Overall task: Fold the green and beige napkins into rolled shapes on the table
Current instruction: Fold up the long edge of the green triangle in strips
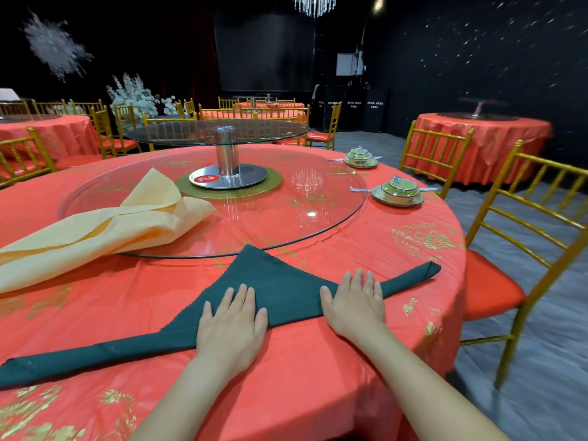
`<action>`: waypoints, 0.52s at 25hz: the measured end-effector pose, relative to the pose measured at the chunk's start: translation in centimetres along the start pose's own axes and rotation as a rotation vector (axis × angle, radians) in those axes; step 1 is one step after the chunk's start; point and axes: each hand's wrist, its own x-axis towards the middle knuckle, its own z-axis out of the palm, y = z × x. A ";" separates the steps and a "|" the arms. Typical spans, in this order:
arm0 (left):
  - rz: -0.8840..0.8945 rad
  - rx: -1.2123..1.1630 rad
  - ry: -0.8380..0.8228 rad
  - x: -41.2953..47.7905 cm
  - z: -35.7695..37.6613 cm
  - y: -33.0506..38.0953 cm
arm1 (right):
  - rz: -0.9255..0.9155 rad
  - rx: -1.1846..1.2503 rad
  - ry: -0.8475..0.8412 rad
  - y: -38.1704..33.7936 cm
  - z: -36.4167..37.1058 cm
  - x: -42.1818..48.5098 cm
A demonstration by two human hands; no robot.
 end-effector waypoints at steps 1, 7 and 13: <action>-0.001 0.000 0.005 0.0 0.1 0.0 | 0.020 0.005 0.002 0.8 -0.1 0.4; -0.005 0.003 0.026 0.1 0.2 0.0 | 0.125 0.055 -0.013 4.1 -1.0 2.3; 0.000 0.005 0.025 0.1 0.3 -0.1 | 0.230 0.063 -0.012 6.4 -1.3 3.5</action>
